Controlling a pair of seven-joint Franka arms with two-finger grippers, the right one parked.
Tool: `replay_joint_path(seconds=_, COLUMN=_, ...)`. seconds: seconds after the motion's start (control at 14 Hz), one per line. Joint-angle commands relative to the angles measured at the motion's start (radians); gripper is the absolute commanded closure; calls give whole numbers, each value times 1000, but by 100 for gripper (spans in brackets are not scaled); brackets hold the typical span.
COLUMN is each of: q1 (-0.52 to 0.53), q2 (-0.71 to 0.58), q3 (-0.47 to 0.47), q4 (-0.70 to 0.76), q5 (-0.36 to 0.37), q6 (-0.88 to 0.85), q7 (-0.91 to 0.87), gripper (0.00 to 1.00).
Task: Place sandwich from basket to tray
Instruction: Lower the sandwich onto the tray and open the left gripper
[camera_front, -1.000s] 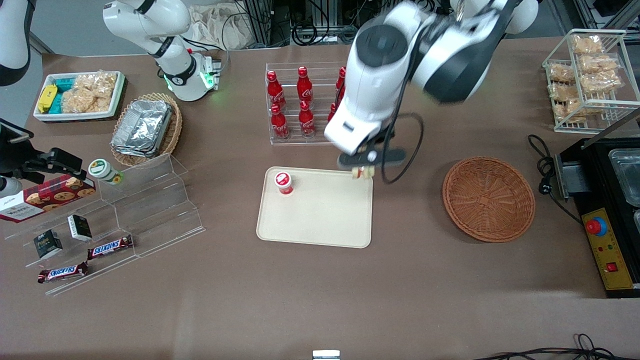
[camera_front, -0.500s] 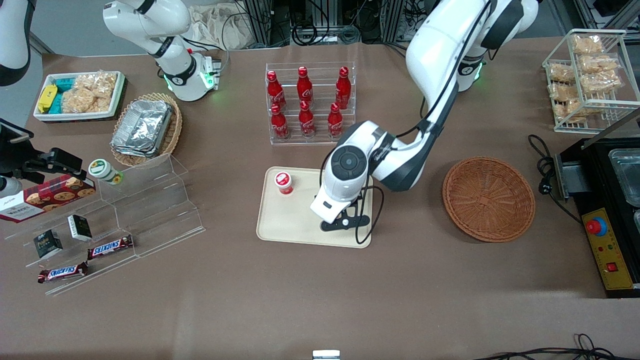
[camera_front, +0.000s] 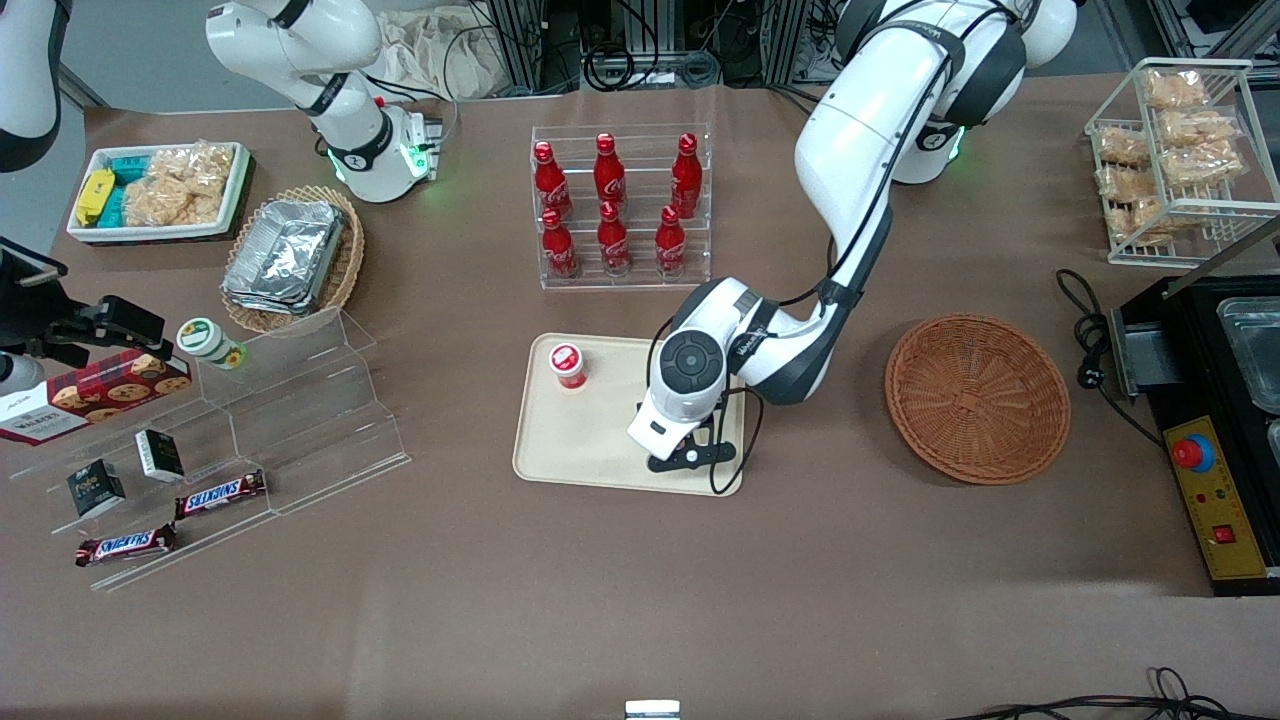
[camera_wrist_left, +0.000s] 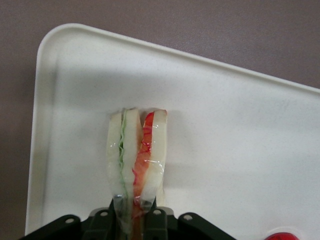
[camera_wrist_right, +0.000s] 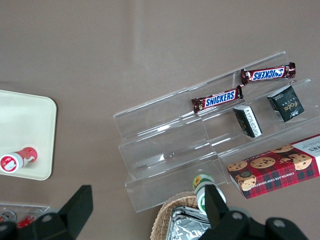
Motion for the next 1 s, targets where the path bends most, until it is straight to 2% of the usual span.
replay_joint_path(seconds=0.0, q1=-13, q2=-9, q3=10, q4=9, q5=-5, q6=3, q7=-24, gripper=4)
replay_joint_path(seconds=0.07, q1=-13, q2=-15, q3=10, q4=13, q5=-3, q6=3, q7=-48, gripper=0)
replay_joint_path(seconds=0.21, q1=-13, q2=-58, q3=15, q4=16, q5=6, q6=1, q7=-127, gripper=0)
replay_joint_path(seconds=0.36, q1=-5, q2=-153, q3=19, q4=4, q5=23, q6=-17, q7=-189, gripper=0)
replay_joint_path(seconds=0.57, q1=21, q2=-286, q3=33, q4=1, q5=82, q6=-138, q7=-299, gripper=0)
replay_joint_path(seconds=0.79, q1=23, q2=-398, q3=108, q4=1, q5=90, q6=-283, q7=-292, gripper=0)
replay_joint_path(seconds=0.93, q1=50, q2=-475, q3=144, q4=-7, q5=87, q6=-354, q7=-204, gripper=0)
